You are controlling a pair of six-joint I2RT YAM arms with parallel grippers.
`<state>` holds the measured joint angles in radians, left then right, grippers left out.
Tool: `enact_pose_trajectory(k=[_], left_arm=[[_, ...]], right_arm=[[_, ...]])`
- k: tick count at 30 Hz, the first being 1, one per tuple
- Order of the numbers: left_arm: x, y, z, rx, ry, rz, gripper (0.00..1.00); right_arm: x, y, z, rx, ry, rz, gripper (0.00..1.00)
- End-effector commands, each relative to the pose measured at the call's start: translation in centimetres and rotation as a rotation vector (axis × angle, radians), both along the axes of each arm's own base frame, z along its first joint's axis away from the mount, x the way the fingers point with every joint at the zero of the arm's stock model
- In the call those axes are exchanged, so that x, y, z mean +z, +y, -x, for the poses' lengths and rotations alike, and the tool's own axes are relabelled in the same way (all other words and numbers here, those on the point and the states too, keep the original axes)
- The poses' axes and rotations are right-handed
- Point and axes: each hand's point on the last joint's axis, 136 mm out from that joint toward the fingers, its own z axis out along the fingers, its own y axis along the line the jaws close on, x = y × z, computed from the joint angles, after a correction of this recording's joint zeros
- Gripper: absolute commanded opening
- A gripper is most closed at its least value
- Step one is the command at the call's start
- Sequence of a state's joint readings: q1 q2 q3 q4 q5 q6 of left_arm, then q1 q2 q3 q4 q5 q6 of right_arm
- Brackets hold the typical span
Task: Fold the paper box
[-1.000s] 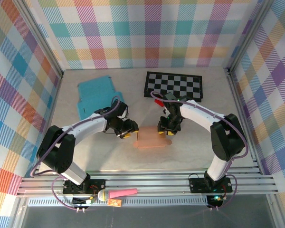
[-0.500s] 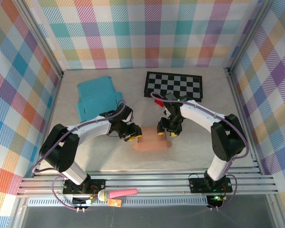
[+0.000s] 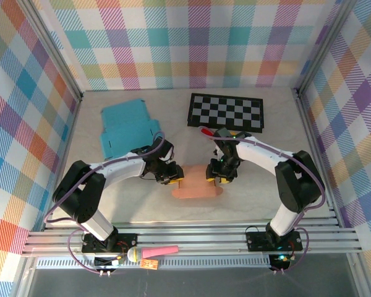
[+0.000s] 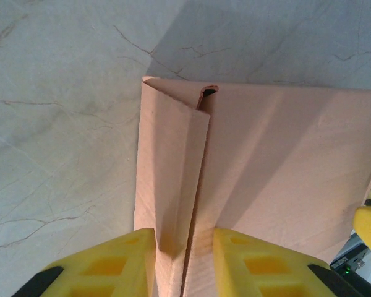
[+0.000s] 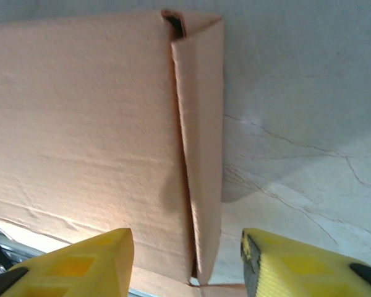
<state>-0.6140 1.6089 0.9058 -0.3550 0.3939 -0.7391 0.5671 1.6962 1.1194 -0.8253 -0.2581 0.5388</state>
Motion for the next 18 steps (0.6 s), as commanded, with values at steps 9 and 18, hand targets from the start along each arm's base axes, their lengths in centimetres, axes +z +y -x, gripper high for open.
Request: enact_pose_trajectory(k=[9, 18], left_arm=[[-0.1, 0.6, 0.1, 0.014, -0.046, -0.013, 0.22], [-0.2, 0.7, 0.0, 0.008, -0.046, -0.005, 0.14]], right_arm=[[0.2, 2.0, -0.8, -0.007, -0.007, -0.121, 0.36], [1.5, 0.8, -2.3, -0.060, -0.075, -0.262, 0.72]])
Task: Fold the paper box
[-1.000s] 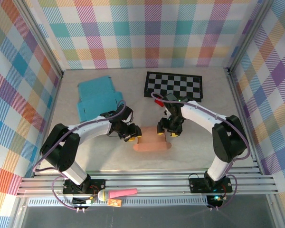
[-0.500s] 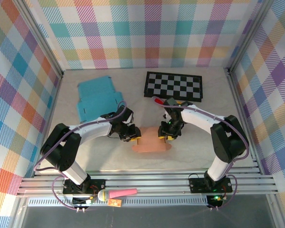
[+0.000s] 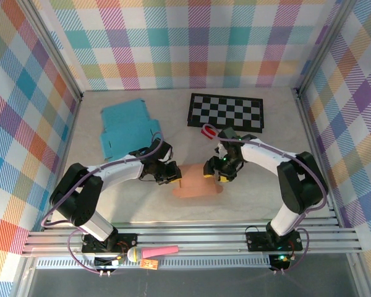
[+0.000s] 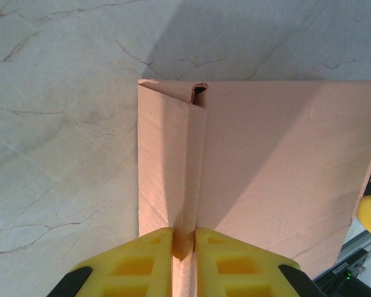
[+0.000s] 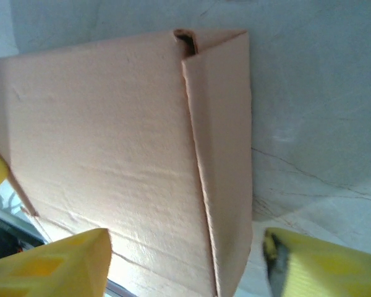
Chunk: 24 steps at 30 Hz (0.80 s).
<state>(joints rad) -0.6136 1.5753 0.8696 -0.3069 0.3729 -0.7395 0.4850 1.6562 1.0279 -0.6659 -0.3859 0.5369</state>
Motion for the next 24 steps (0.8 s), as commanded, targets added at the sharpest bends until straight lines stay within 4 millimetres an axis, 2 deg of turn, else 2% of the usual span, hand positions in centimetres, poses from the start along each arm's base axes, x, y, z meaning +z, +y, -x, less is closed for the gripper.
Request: enact_pose_trajectory(k=[1, 7, 16, 21, 24], left_arm=[[-0.5, 0.5, 0.3, -0.002, 0.001, -0.016, 0.14], [-0.8, 0.7, 0.3, -0.006, 0.005, -0.019, 0.09], [-1.3, 2.3, 0.6, 0.011, 0.014, -0.031, 0.06], [-1.5, 3.1, 0.7, 0.028, 0.018, -0.028, 0.06], [-1.5, 3.1, 0.6, 0.031, 0.018, -0.017, 0.06]], right_arm=[[1.4, 0.6, -0.9, -0.002, -0.055, -0.116, 0.75], [0.8, 0.4, -1.9, -0.010, -0.055, -0.198, 0.84], [0.1, 2.0, -2.2, 0.034, -0.013, -0.290, 0.85], [1.2, 3.2, -2.1, 0.043, -0.002, -0.393, 0.85], [2.5, 4.6, -2.0, 0.042, 0.011, -0.482, 0.81]])
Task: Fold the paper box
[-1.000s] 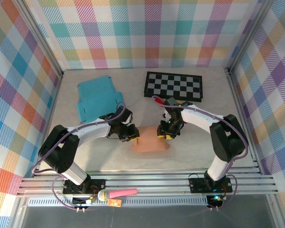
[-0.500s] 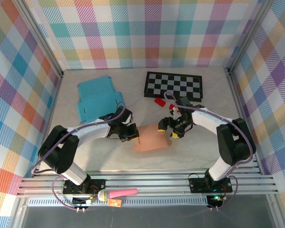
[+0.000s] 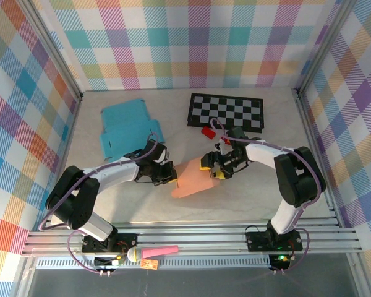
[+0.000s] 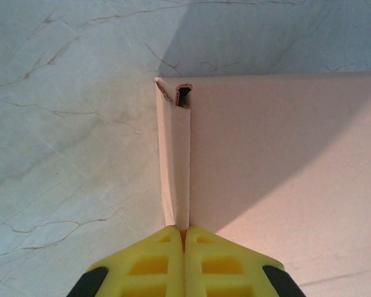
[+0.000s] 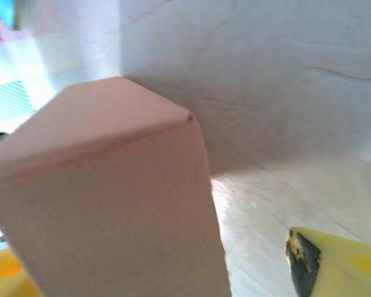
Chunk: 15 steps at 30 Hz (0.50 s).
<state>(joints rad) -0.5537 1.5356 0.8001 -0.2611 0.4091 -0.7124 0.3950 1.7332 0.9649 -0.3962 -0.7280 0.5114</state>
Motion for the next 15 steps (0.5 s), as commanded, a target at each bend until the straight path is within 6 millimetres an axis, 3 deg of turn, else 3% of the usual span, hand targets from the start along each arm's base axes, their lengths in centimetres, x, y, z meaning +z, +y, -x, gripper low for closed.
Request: enact_pose_trajectory(k=[1, 4, 7, 11, 15], left_arm=[[-1.1, 1.3, 0.6, 0.011, 0.025, -0.043, 0.07], [-0.8, 1.1, 0.4, 0.016, 0.023, -0.034, 0.10], [-0.1, 0.7, -0.1, 0.017, 0.011, -0.015, 0.21], [2.8, -0.1, -1.7, 0.004, -0.090, 0.029, 0.34], [5.9, 0.9, -2.4, -0.039, -0.212, -0.048, 0.38]], right_arm=[[2.0, 2.2, 0.3, 0.027, 0.008, -0.145, 0.79], [2.3, 3.1, 0.4, 0.020, 0.031, -0.170, 0.70], [2.4, 3.5, 0.3, -0.009, 0.057, -0.183, 0.61], [2.6, 3.5, 0.0, -0.054, 0.094, -0.178, 0.54], [2.5, 3.4, -0.1, -0.095, 0.161, -0.148, 0.50]])
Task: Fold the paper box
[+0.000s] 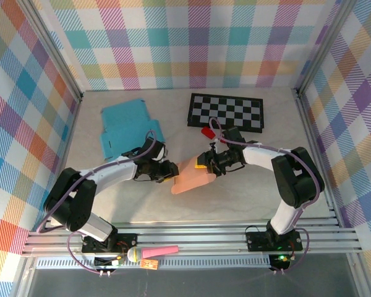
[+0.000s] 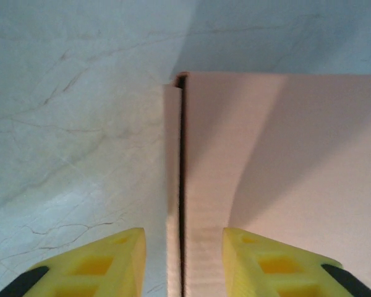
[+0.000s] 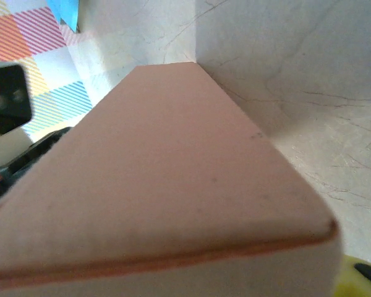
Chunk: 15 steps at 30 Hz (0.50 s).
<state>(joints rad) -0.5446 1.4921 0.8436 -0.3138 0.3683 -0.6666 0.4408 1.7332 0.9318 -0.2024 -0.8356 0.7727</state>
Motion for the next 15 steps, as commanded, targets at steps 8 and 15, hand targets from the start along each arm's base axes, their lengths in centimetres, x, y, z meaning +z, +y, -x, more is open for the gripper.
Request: enact_pose_trajectory(k=[8, 15], left_arm=[[11.4, -1.9, 0.8, -0.432, -0.563, -0.056, 0.40], [11.8, -3.0, 4.7, -0.799, -0.674, -0.073, 0.51]], right_arm=[[0.5, -0.5, 0.3, -0.192, 0.335, 0.034, 0.49], [-0.8, -2.3, 2.6, -0.343, 0.648, 0.085, 0.48]])
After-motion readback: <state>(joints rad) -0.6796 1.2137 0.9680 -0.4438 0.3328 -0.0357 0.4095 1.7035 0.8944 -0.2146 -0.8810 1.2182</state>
